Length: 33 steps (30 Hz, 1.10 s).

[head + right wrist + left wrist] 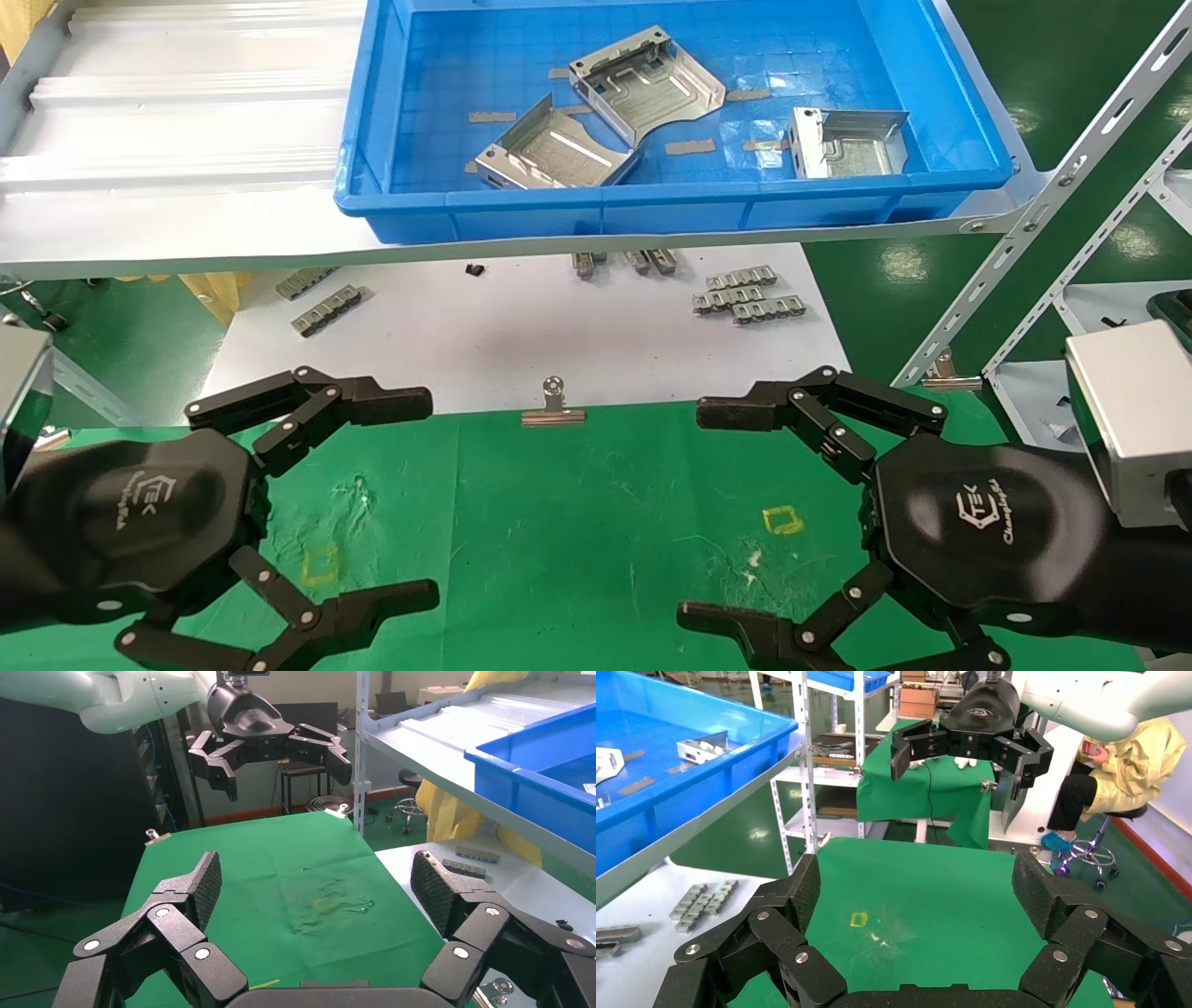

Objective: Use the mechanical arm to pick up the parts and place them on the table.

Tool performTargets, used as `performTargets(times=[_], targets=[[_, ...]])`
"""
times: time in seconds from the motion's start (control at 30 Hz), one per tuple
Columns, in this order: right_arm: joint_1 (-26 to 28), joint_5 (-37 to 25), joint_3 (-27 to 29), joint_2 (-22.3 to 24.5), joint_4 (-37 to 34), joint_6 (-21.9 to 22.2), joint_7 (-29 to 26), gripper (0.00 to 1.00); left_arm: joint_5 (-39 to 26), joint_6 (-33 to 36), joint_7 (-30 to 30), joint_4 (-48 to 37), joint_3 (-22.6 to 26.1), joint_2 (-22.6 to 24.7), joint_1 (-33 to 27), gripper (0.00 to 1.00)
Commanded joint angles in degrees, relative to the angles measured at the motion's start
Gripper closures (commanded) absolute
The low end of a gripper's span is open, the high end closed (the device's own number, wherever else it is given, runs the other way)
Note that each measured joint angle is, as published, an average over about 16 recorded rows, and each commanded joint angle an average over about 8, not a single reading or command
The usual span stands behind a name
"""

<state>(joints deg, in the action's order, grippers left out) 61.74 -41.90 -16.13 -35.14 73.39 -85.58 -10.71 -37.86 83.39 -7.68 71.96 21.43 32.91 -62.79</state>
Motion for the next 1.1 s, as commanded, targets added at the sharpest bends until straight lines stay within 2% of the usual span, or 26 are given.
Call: performTargets(times=[0.03,1.1], targets=[[0.0,0.0,0.0,0.0,0.0,0.0,0.0,0.0,0.0,0.0,0.0,0.0,0.0,0.0,0.0,1.0],[0.0,0.0,0.0,0.0,0.0,0.0,0.0,0.0,0.0,0.0,0.0,0.0,0.0,0.0,0.0,1.0]])
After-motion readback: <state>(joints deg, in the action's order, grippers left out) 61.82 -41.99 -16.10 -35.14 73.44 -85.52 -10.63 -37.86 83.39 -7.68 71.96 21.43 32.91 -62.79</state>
